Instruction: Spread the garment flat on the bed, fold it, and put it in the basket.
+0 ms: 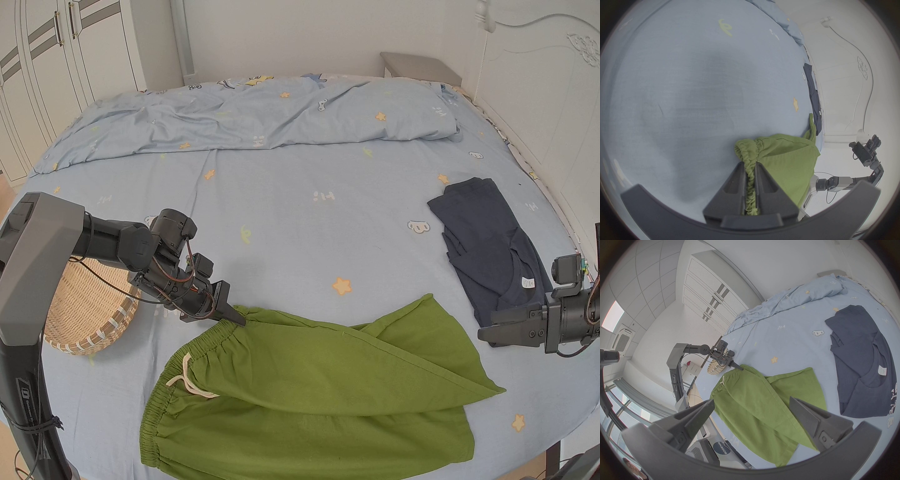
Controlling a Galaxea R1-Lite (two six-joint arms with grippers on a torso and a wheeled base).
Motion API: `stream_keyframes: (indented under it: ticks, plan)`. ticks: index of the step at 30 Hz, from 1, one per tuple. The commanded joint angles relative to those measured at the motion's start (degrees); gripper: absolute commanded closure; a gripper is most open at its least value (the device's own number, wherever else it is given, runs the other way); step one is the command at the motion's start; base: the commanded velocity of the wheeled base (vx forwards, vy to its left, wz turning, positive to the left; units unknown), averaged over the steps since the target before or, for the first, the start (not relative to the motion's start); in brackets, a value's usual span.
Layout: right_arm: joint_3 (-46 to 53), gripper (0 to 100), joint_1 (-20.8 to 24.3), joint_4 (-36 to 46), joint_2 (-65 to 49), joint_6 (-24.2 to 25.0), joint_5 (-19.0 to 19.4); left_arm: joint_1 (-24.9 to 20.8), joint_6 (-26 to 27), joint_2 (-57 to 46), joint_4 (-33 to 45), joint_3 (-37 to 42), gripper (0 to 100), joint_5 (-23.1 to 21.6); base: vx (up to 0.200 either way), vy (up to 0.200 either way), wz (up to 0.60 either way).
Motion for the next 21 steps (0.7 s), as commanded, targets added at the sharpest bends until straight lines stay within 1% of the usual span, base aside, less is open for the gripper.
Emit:
stream_keyframes:
  ticks: [1,3,4,8,15,21]
  plan:
    - [-0.01,0,-0.05,-0.01,0.17,-0.01,0.09,1.12,-1.34,-2.52,-0.06,-0.04,100,0.0,0.0,0.0,0.0]
    - [-0.01,0,-0.05,-0.01,0.25,-0.01,0.0,1.3,-1.69,-3.14,-0.06,-0.04,100,0.0,0.0,0.0,0.0]
    - [-0.1,0,-0.22,-0.01,0.25,-0.01,0.0,2.62,-2.92,-5.51,-0.06,0.05,100,0.0,0.0,0.0,0.0]
    - [-0.19,0,-0.4,-0.01,0.69,-0.01,0.09,4.73,-3.18,-8.59,-0.06,0.4,100,-0.35,0.0,0.0,0.0]
    - [-0.36,0,-0.75,-0.01,1.4,-0.01,0.0,6.48,-3.18,-9.38,-0.15,0.4,100,-1.41,0.0,0.0,0.0]
    - [-0.28,0,-4.18,-1.59,6.32,0.08,0.09,7.01,-3.09,-8.94,-0.5,0.23,100,-1.41,0.0,0.0,0.0]
